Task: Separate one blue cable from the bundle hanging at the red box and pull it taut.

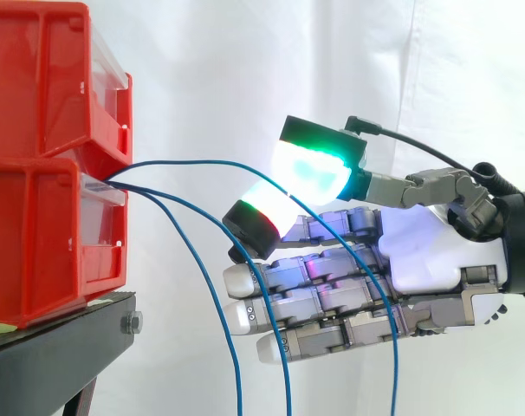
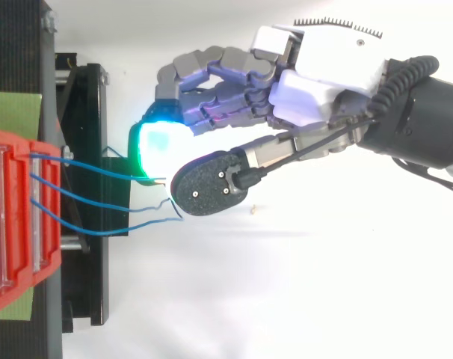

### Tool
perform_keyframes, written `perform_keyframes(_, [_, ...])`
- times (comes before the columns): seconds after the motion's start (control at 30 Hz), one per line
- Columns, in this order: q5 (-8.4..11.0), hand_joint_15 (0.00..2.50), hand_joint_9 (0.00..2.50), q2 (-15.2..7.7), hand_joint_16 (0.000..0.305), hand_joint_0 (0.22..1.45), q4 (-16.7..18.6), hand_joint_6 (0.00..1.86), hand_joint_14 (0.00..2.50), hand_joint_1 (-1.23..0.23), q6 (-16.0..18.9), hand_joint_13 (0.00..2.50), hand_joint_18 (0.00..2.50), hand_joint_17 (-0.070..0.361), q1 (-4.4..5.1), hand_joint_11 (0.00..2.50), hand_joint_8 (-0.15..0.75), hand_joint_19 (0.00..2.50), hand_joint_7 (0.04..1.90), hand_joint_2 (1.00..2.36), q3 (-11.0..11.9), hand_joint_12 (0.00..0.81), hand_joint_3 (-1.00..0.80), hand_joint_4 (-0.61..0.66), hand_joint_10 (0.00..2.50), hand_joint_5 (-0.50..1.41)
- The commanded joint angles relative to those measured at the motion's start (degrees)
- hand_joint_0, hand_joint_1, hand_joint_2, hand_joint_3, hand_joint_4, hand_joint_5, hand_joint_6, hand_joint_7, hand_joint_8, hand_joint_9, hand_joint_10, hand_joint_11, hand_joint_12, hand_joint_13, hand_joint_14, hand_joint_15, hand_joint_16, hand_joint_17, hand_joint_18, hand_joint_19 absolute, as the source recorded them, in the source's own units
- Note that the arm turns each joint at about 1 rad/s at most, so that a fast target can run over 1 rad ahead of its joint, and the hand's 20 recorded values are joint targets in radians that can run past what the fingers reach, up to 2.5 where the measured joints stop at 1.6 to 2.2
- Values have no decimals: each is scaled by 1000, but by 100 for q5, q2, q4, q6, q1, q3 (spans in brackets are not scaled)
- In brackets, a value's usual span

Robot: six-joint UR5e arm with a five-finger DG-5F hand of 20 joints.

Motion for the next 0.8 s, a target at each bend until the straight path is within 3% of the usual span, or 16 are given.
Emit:
perform_keyframes(0.0, [44, 222, 596, 0, 9, 746, 0, 776, 10, -766, -9, 622, 468, 21, 13, 746, 164, 6, 1069, 1000, 0, 159, -500, 84, 17, -300])
perform_keyframes(0.23, [8, 465, 624, -158, 11, 711, 35, 770, 17, -726, 44, 845, 556, 25, -5, 793, 177, 106, 1076, 1000, 0, 199, -500, 90, 17, -296])
perform_keyframes(0.37, [35, 704, 621, -316, 13, 712, 281, 770, 25, -715, 229, 1032, 629, 30, 13, 808, 182, 190, 1068, 1000, 0, 225, -500, 93, 15, -296])
perform_keyframes(0.63, [26, 1257, 707, -316, 17, 722, 316, 780, 26, -691, 229, 1246, 744, 39, 21, 1013, 210, 363, 1031, 1000, 0, 214, -500, 111, 16, -296])
perform_keyframes(0.77, [35, 1400, 736, -325, 18, 724, 334, 783, 21, -685, 211, 1296, 751, 41, 39, 1053, 217, 383, 1024, 1000, 0, 207, -500, 115, 15, -296])
